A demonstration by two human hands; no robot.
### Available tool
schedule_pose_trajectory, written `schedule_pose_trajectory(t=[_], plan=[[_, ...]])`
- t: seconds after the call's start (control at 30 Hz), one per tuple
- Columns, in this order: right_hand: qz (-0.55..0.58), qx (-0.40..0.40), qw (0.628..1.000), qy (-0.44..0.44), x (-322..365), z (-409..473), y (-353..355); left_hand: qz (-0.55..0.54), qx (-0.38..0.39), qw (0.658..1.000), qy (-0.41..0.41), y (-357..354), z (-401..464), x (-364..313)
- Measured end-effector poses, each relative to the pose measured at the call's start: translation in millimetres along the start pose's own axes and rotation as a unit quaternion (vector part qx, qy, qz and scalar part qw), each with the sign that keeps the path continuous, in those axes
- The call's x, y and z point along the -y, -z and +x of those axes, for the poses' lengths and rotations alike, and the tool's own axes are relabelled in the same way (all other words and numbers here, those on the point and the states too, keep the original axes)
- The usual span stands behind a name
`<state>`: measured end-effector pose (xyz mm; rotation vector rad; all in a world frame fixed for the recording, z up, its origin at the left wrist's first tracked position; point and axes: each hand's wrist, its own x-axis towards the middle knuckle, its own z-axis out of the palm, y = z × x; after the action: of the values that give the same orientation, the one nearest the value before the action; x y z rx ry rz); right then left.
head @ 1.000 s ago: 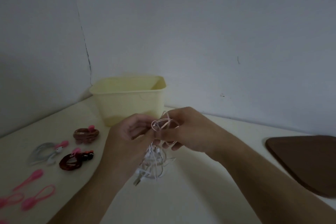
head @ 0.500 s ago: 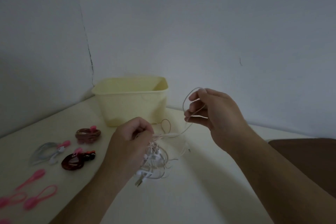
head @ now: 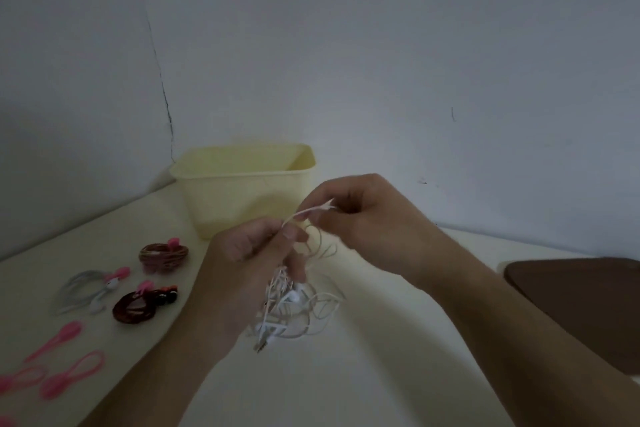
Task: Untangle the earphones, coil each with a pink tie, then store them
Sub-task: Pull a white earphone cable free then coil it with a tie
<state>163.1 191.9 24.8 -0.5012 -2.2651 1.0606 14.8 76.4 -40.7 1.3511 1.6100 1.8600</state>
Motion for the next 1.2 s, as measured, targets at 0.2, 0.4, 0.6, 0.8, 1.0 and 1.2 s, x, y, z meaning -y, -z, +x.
schedule_pose_trajectory(t=[0.2, 0.4, 0.6, 0.8, 1.0, 1.2], plan=[[0.085, -0.301, 0.946, -0.085, -29.2, 11.2, 40.7, -0.191, -0.079, 0.977, 0.051, 22.1, 12.9, -1.4], [0.273, -0.396, 0.869, -0.116, -37.3, 7.9, 65.9, -0.273, -0.072, 0.955, 0.088, 36.9, 21.0, 4.7], [0.365, -0.547, 0.741, -0.135, -39.3, 5.5, 102.0, -0.391, -0.041, 0.915, 0.091, 50.3, 20.7, 3.1], [0.413, -0.557, 0.698, -0.178, -59.8, 0.8, 117.2, -0.437, -0.007, 0.896, 0.075, 58.0, 19.5, 3.8], [0.257, -0.334, 0.895, -0.148, -37.5, 8.2, 60.4, -0.251, 0.035, 0.963, 0.088, 32.5, 15.1, 0.9], [0.041, 0.038, 0.998, -0.001, -8.1, -3.1, -26.6, -0.080, 0.109, 0.989, 0.052, 13.2, 2.8, 0.5]])
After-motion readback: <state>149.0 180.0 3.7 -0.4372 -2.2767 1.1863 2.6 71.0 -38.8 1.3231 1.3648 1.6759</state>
